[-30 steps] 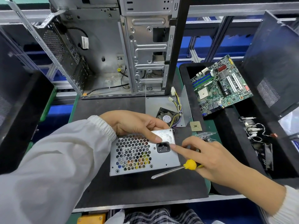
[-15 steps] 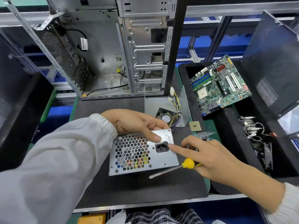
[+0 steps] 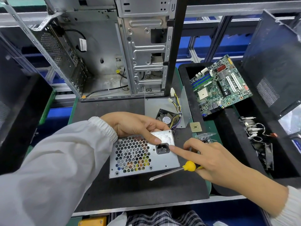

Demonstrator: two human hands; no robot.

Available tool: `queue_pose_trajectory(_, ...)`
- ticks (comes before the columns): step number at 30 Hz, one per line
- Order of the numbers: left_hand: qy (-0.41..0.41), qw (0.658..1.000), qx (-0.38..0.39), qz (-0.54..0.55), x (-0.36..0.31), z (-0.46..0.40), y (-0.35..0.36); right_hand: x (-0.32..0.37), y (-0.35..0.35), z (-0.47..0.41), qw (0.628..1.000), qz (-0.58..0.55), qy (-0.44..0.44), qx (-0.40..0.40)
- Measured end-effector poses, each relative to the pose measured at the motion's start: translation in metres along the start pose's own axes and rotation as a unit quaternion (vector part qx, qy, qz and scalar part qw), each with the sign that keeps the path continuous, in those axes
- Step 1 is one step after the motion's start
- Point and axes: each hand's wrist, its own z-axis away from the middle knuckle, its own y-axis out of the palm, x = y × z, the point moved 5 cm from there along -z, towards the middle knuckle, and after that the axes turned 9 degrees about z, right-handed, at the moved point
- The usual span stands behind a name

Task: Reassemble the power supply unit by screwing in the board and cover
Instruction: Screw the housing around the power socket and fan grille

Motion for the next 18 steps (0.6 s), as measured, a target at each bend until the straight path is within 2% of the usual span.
queue_pose_trajectory(4,0.002,1.000,0.006,0.015,0.000,0.000,0.002,0.000,0.000,0.001,0.997,-0.060,0.020,-0.036)
queue_pose_trajectory(7,0.008,1.000,-0.003,0.006,0.000,-0.001,0.001,-0.002,0.000,-0.006,0.972,-0.198,0.087,-0.093)
queue_pose_trajectory(10,0.010,1.000,-0.018,-0.005,-0.001,-0.001,0.001,-0.005,-0.001,-0.016,0.945,-0.260,0.154,-0.128)
queue_pose_trajectory(14,0.016,0.999,-0.034,-0.008,0.000,-0.001,-0.001,-0.009,0.003,-0.022,0.905,-0.347,0.222,-0.110)
queue_pose_trajectory(18,0.004,1.000,-0.016,-0.004,0.001,0.000,0.000,-0.012,0.007,-0.021,0.869,-0.409,0.267,-0.080)
